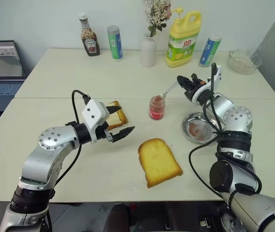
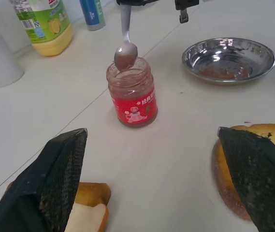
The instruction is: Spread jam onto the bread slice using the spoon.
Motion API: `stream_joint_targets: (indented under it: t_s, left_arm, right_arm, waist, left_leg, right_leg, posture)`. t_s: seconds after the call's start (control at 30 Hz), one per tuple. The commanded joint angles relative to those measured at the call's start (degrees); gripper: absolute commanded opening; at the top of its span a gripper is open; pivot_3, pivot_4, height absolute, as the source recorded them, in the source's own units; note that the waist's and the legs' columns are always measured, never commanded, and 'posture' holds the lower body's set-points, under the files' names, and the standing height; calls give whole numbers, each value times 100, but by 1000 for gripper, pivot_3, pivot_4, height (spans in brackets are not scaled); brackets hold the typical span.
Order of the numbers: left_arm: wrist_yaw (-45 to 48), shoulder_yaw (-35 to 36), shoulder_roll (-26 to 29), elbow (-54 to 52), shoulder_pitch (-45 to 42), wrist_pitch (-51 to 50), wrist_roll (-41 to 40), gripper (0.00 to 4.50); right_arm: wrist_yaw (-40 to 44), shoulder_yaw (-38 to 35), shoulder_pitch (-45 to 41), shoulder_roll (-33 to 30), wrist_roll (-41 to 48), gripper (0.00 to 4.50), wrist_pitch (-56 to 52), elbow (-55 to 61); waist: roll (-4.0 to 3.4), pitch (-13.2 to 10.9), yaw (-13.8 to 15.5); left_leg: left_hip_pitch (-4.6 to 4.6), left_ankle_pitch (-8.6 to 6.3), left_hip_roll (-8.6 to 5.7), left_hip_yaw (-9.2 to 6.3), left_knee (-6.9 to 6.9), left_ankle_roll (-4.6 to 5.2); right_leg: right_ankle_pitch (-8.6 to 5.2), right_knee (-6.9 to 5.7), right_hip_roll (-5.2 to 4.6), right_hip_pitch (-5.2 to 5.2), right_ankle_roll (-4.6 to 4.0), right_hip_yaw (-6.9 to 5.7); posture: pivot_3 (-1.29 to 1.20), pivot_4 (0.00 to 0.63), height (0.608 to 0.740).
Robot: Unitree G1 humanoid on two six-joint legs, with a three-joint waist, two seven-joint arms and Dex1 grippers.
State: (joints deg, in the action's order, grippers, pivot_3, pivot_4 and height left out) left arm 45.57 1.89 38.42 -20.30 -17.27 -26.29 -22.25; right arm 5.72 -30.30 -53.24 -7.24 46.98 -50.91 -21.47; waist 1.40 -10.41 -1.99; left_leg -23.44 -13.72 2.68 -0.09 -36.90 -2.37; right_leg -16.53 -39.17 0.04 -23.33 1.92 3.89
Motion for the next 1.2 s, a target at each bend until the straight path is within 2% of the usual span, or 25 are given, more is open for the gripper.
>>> stream_joint_targets:
  t_s: [0.03, 0.23, 0.4, 0.6, 0.73, 0.93, 1.03, 1.2]
  left_arm:
    - [-16, -20, -78, -99, -154, -34, -85, 4500]
    - [-2, -123, -207, -82, -242, -43, -48, 4500]
    - [153, 67, -28, -271, -22, -70, -201, 4500]
    - [511, 709, 528, -907, 796, -164, -599, 4500]
    - [621, 946, 712, -1544, 1486, -283, -884, 4500]
    - [779, 1003, 764, -2114, 2452, -32, -920, 4500]
    - [878, 956, 728, -2176, 2861, 272, -746, 4500]
    - [1119, 805, 765, -2074, 3153, 817, -457, 4500]
  right_arm:
    - [-47, -85, -152, -15, 247, 25, 72, 226]
    - [-63, -70, -96, -22, 409, 25, 60, 326]
    - [-178, -10, 62, 26, 984, 25, -443, 1203]
    - [-797, 3, 512, 153, 2313, 25, -1229, 2496]
    - [-845, 345, 1012, -34, 2703, 25, -1472, 3148]
    - [59, 1589, 2071, -607, 2202, 25, -1328, 4449]
    - [895, 2283, 2629, -1026, 1568, 25, -848, 4966]
    - [1887, 2917, 3053, -1461, 691, 25, 54, 5265]
  waist:
    - [0, 0, 0]
    - [0, 0, 0]
    - [-1, 0, -3]
    - [-1, 0, -25]
    - [-1, 0, -32]
    - [-1, 0, -40]
    - [-1, 0, -43]
    - [0, -1, -38]
  left_leg:
    - [0, 0, 0, 0, 0, 0]
    - [-1, 0, 0, 0, 1, 0]
    - [-2, 0, 1, 0, 4, 0]
    - [-4, -1, 7, -3, 10, 1]
    - [-7, -1, 3, -2, 8, 1]
    - [-8, -1, 4, -6, 5, 1]
    - [-5, -1, 5, -4, 6, 1]
    - [-5, -1, 5, 0, 3, 1]
  right_leg:
    - [0, 0, 0, 0, 0, 0]
    - [0, 2, 1, 0, 0, 0]
    - [0, 4, 1, -2, 0, -1]
    - [0, 7, 2, -5, 0, -2]
    - [-1, 9, -3, -4, 0, 0]
    - [-2, 11, 0, -5, 1, 2]
    - [-3, 12, 4, -5, 1, 2]
    - [-4, 15, 4, -4, 2, 4]
  posture:
    - [0, 150, 740]
    - [0, 150, 740]
    - [0, 150, 740]
    - [0, 150, 740]
    - [0, 150, 740]
    - [0, 150, 740]
    - [0, 150, 740]
    - [0, 150, 740]
